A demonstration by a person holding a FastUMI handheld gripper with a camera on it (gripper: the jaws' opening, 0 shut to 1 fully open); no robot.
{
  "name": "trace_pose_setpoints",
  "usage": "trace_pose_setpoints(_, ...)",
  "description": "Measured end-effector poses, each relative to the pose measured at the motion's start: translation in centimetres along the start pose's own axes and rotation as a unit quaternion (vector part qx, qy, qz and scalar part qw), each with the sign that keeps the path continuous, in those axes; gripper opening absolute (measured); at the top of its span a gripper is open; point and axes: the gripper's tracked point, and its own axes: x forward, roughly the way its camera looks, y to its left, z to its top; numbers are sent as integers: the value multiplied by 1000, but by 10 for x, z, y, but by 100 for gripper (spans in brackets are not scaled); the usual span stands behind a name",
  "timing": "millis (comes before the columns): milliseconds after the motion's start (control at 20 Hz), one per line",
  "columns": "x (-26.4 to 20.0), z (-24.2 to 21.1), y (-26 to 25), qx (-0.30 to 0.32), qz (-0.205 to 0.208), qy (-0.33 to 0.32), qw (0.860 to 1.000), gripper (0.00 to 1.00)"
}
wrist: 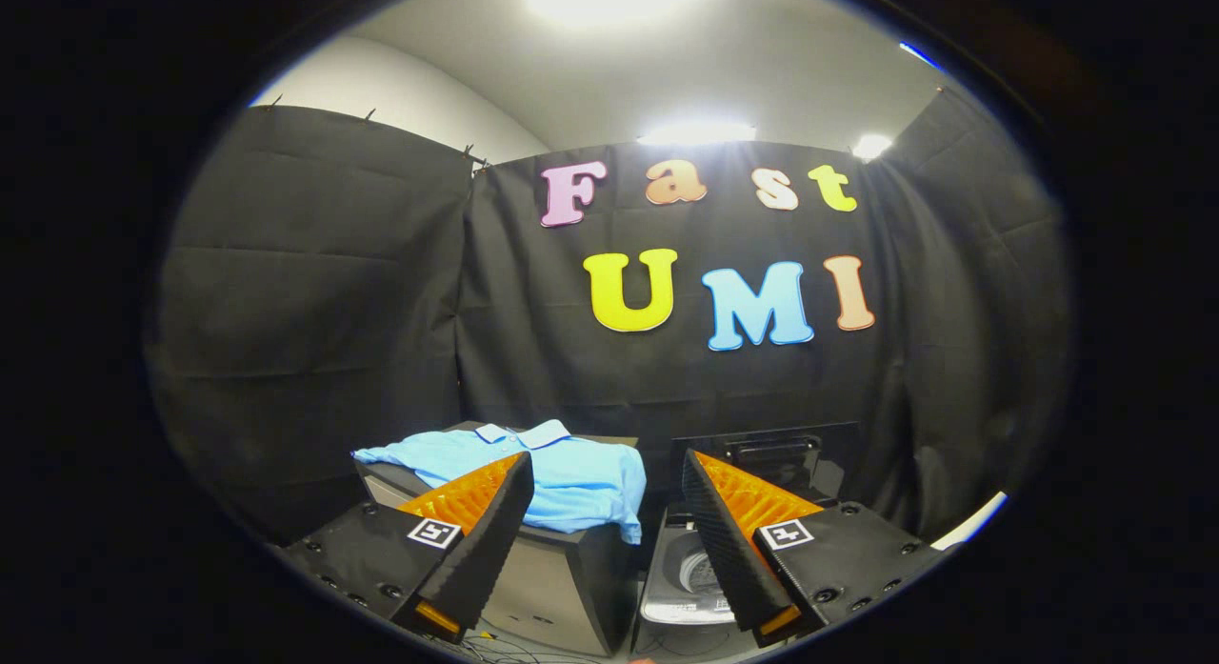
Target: Put the clothes into the washing machine and then close the washing machine lid.
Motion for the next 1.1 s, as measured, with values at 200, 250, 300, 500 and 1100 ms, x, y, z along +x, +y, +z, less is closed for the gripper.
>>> trace_pose_setpoints(200, 23, 6, 19, -2, 30, 7, 1000, 98)
trace_pose_setpoints(250, 29, 7, 23, -5, 36, 9, 999, 98)
trace_pose_setpoints(300, 35, 8, 27, -8, 41, 12, 999, 98)
trace_pose_setpoints(500, 59, 9, 43, -16, 60, 22, 998, 98)
trace_pose_setpoints(1100, 128, -7, 85, -19, 97, 78, 992, 98)
